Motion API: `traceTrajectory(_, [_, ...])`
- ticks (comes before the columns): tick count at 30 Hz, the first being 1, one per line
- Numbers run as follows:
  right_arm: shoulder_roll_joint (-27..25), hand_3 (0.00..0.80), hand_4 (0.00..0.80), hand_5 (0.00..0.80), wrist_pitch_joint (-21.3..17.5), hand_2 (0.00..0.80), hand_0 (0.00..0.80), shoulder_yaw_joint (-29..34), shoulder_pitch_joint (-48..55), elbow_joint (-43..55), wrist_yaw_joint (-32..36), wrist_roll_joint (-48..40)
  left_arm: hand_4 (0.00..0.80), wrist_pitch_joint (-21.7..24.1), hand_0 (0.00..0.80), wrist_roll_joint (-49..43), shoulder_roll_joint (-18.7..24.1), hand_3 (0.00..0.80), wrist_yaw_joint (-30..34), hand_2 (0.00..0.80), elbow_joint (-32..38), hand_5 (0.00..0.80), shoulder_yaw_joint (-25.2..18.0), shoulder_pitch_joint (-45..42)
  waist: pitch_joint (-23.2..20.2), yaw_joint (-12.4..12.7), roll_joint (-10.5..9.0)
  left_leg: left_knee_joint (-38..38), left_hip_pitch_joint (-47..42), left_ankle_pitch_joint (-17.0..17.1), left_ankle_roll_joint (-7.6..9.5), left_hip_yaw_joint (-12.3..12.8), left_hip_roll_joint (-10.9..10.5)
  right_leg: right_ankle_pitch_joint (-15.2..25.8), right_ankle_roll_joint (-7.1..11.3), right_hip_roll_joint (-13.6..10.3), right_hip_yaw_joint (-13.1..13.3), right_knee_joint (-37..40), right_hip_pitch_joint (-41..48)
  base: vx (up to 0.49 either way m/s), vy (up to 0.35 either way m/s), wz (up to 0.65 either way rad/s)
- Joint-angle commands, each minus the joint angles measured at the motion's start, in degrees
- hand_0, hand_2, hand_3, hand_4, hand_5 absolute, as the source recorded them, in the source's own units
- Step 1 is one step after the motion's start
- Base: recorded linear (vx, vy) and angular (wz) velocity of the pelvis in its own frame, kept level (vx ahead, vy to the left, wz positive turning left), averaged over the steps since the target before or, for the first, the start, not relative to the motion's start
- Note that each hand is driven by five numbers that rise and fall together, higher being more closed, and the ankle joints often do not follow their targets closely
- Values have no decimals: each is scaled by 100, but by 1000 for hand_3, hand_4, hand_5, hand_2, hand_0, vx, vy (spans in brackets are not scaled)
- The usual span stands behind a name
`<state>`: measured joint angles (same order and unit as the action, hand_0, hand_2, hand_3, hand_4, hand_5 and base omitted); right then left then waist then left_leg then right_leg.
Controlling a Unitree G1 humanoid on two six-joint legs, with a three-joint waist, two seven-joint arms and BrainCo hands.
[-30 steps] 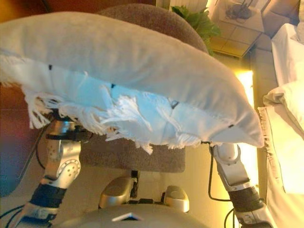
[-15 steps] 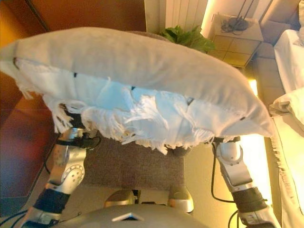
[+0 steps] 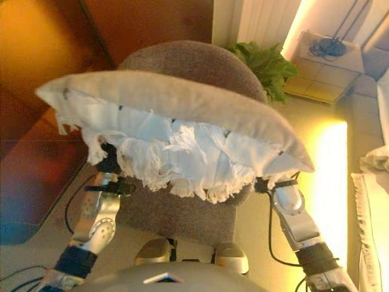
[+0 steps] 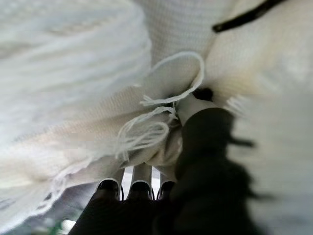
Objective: Pick up the cushion and take it to the sofa
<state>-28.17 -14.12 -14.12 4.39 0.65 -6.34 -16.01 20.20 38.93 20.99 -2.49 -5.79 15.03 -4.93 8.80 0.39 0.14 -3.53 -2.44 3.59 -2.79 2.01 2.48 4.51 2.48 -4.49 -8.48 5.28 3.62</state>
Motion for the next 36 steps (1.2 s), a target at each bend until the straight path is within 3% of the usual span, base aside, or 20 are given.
traceTrajectory(1, [292, 800, 800, 800, -287, 800, 800, -59, -214, 232, 300, -444, 800, 143, 800, -536, -117, 800, 178, 800, 191, 800, 159, 253, -247, 31, -254, 291, -136, -622, -36, 30, 117, -108, 404, -385, -72, -28, -11, 92, 55, -12])
traceTrajectory(5, [586, 800, 800, 800, -536, 800, 800, -392, -624, -916, 215, -546, 800, 125, 800, -731, -96, 800, 119, 800, -424, 800, 304, 750, 10, 79, -273, 430, 86, -696, 25, 118, 122, 15, 523, -528, -65, -89, -316, -27, 20, -5])
traceTrajectory(8, [820, 800, 800, 800, -768, 800, 800, -606, -1354, -1723, -134, -597, 800, 197, 800, -792, -145, 800, 5, 800, -1218, 800, 593, 1604, 398, 85, -253, 440, 406, -662, 80, 77, 67, 82, 596, -618, 3, -215, -705, -171, 0, 3])
traceTrajectory(13, [1092, 800, 800, 800, -557, 800, 800, -794, -2575, -2438, -438, -630, 800, 364, 800, -830, -537, 800, -468, 800, -2250, 800, 814, 2724, 856, -34, -170, 475, 807, -598, 131, 69, 24, 49, 597, -651, 158, -435, -1118, -153, 28, 2])
traceTrajectory(21, [1005, 800, 800, 800, -404, 800, 800, -1014, -4286, -3690, -322, -1121, 800, 728, 800, -972, -822, 800, -1073, 800, -3425, 800, 929, 4282, 1364, -116, -101, 546, 1487, -457, 14, 99, -48, 189, 583, -655, 325, -287, -1603, -123, 29, -1])
traceTrajectory(28, [798, 800, 800, 800, -296, 800, 800, -1028, -5328, -4860, 148, -1352, 800, 589, 800, -752, -815, 800, -1120, 800, -4083, 800, 947, 5190, 1566, -139, -22, 398, 1746, -309, -54, 178, -92, 304, 606, -683, 309, -197, -1934, -48, 48, -3])
traceTrajectory(32, [702, 800, 800, 800, -108, 800, 800, -1008, -6009, -5643, 289, -1494, 800, 475, 800, -842, -795, 800, -1243, 800, -4562, 800, 1024, 5803, 1676, -125, -54, 461, 1961, -236, -80, 209, -86, 348, 616, -695, 306, -314, -2198, -47, 5, 0])
traceTrajectory(36, [526, 800, 800, 800, -175, 800, 800, -1167, -6770, -6239, 316, -1356, 800, 502, 800, -917, -714, 800, -1469, 800, -5055, 800, 1067, 6473, 1776, -125, -82, 266, 2102, -55, -95, 247, -85, 434, 638, -668, 300, -293, -2407, -22, 6, 0])
